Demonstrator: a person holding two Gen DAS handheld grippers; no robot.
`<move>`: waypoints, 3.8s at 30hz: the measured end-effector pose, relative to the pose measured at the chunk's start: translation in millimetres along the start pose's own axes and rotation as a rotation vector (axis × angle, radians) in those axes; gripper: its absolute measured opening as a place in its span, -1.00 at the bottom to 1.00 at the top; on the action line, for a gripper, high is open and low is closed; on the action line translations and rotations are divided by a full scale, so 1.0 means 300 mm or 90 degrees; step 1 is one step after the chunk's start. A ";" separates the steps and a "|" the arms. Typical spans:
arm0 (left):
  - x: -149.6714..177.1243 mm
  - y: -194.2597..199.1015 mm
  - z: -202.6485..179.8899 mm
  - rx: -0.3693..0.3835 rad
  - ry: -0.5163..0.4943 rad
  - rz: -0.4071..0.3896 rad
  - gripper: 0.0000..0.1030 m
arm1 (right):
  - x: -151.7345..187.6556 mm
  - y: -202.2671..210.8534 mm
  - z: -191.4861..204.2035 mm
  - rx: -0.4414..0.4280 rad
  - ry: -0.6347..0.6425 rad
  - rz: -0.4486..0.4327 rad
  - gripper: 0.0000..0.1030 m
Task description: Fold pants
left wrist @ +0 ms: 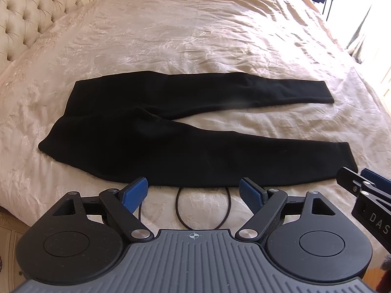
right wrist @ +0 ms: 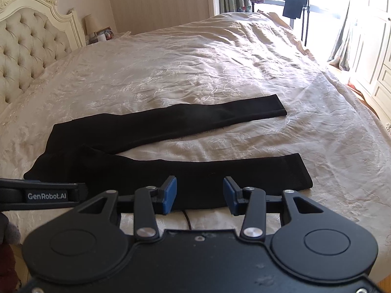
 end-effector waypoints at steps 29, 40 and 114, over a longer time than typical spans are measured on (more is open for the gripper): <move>-0.006 -0.059 0.087 -0.003 0.003 0.019 0.49 | 0.023 -0.063 0.020 0.001 -0.038 0.037 -0.13; -0.099 -0.169 0.103 0.041 -0.070 0.027 0.46 | 0.016 -0.139 -0.039 0.087 -0.131 0.070 -0.12; -0.160 -0.442 -0.058 -0.055 -0.056 0.105 0.46 | -0.190 -0.684 -0.639 0.079 -0.210 0.104 -0.46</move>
Point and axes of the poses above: each gripper's, at about its wrist camera, not at the fingertips, and y roughly against the way its jaws point, z to its left, x to its underside, the point moved 10 cm from there along -y, roughly the way its jaws point, and after that the axes turned 5 degrees about -z, right-handed, at the moved point
